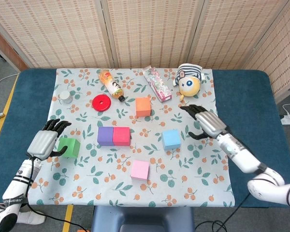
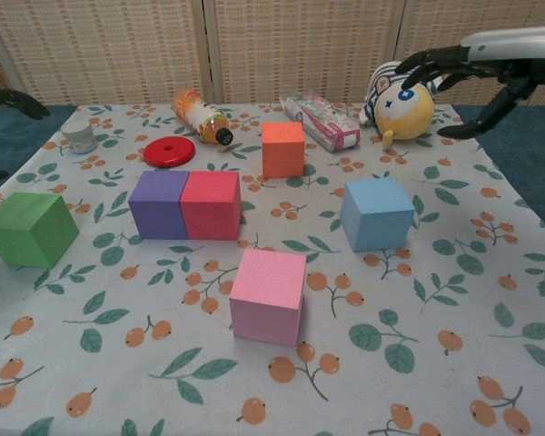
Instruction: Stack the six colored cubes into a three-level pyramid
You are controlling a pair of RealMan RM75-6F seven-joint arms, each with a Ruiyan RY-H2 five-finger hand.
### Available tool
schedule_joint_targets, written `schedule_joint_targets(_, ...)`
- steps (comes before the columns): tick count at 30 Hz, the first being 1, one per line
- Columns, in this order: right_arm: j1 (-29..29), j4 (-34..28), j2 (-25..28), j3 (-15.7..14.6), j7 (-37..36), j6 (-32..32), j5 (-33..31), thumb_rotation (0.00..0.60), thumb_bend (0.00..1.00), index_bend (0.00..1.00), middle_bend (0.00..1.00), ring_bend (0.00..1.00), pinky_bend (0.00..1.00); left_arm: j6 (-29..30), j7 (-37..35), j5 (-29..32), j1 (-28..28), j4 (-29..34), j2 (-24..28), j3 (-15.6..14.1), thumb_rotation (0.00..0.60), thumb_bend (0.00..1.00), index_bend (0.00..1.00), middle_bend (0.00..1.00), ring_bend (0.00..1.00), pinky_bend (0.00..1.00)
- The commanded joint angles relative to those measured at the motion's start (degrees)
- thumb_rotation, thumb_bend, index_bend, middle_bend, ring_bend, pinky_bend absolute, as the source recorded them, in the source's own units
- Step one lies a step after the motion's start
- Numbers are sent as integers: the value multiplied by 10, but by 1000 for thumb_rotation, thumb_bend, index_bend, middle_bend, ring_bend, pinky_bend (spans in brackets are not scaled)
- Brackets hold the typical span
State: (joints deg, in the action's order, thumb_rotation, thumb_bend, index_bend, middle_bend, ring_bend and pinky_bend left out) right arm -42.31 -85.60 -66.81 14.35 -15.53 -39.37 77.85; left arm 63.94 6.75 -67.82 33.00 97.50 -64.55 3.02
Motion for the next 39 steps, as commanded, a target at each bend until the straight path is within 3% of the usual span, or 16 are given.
schedule_joint_targets(1,-82,81,-70,29,35,81,-66,600,0,24,95,0,105,7,8,-6,-5,7,-1,1,600,360,152,121,13,62)
schedule_joint_targets(8,-156,189,-150,35,64,137,-117,600,0,10,95,0,105,5,5,-22,-11,19,-2,1,600,356,152,121,12,64)
schedule_joint_targets(13,-246,368,-270,33,92,200,-152,600,0,0,99,0,104,8,-22,-40,-24,26,2,0,600,357,153,121,13,72)
schedule_joint_targets(19,-291,480,-339,37,80,243,-159,600,0,0,97,0,104,9,-51,-52,-38,27,8,-2,600,354,153,121,13,72)
schedule_joint_targets(30,-269,432,-318,39,-3,207,-72,600,0,7,99,0,104,4,-77,-65,-52,20,10,-1,600,356,153,120,13,72)
schedule_joint_targets(39,-271,440,-316,24,-46,207,-37,600,0,7,99,0,104,-8,-90,-69,-54,16,10,4,600,355,149,119,13,72)
